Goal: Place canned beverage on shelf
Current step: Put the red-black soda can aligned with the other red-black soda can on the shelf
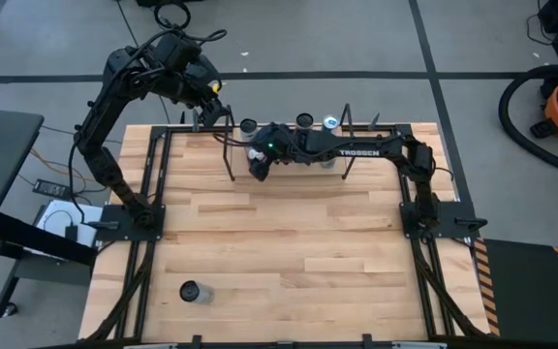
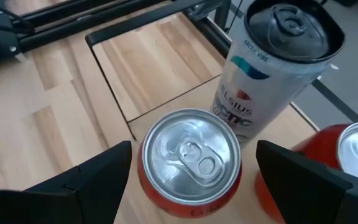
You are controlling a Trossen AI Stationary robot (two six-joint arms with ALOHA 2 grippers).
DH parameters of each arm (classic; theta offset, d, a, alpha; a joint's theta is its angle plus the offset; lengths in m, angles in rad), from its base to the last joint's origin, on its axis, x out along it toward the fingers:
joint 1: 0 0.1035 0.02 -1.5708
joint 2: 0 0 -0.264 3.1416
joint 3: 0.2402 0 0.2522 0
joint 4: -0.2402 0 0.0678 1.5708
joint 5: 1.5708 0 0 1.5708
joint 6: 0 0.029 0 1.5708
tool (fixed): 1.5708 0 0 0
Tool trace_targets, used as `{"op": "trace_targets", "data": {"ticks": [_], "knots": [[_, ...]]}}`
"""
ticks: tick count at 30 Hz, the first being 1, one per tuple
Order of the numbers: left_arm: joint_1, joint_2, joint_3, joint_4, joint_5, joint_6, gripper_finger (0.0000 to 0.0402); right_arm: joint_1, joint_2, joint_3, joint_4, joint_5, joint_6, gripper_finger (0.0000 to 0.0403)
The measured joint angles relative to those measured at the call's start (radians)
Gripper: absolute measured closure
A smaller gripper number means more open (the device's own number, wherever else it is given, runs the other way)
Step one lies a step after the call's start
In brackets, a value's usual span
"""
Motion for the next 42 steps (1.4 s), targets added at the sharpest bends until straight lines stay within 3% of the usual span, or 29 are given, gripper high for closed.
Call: {"op": "trace_targets", "data": {"ticks": [21,36,42], "knots": [[0.0,0.0,0.0,0.0,0.0,-0.001,0.0086,0.002,0.0,-0.013,-0.011,-0.018,-0.01,0.0053],[0.0,0.0,0.0,0.001,0.0,-0.001,0.0086,-0.012,-0.001,-0.013,-0.027,-0.064,-0.009,0.0149],[0.0,0.0,0.0,0.0,0.0,0.0,0.0086,-0.02,-0.002,-0.011,-0.042,-0.08,-0.012,0.0159]]}}
